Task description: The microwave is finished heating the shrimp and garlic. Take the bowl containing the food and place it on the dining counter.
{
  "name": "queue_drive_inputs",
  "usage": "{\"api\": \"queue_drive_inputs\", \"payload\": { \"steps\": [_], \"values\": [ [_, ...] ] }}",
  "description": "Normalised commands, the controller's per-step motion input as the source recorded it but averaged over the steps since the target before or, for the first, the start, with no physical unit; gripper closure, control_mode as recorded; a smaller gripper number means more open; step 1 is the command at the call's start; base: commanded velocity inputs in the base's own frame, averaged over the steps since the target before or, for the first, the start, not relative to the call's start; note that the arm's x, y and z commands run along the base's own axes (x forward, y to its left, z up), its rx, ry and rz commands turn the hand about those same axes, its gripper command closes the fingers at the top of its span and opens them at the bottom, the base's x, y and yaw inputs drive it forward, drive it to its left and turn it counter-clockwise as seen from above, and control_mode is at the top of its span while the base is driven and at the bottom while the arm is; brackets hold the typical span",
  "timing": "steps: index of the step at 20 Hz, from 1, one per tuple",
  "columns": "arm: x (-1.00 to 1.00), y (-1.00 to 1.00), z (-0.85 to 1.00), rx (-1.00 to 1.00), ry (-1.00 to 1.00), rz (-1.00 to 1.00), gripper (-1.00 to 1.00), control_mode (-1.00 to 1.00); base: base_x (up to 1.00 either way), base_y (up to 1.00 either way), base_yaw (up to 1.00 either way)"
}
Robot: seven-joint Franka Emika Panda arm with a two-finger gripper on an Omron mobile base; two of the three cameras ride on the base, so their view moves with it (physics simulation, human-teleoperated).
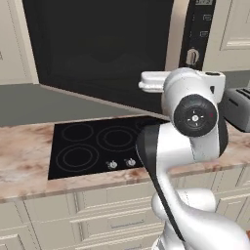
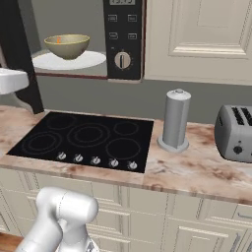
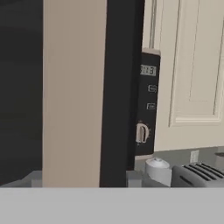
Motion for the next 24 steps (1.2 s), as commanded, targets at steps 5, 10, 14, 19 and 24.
{"api": "queue_drive_inputs", "payload": {
  "steps": [5, 10, 14, 19, 24],
  "values": [
    [-1.0, 0.09, -0.04, 0.0, 0.0, -0.03, -1.0, -1.0, 0.0, 0.0, 0.0],
    [-1.0, 0.11, -0.19, -0.03, 0.0, -0.03, -1.0, -1.0, 0.0, 0.0, 0.0],
    [-1.0, 0.03, -0.33, -0.04, 0.0, -0.01, -1.0, -1.0, 0.0, 0.0, 0.0],
    [-1.0, 0.0, -0.57, -0.06, 0.0, 0.0, -1.0, -1.0, 0.0, 0.0, 0.0],
    [-1.0, -0.07, -0.79, -0.1, -0.03, 0.0, -1.0, -1.0, 0.0, 0.0, 0.0]
  ]
}}
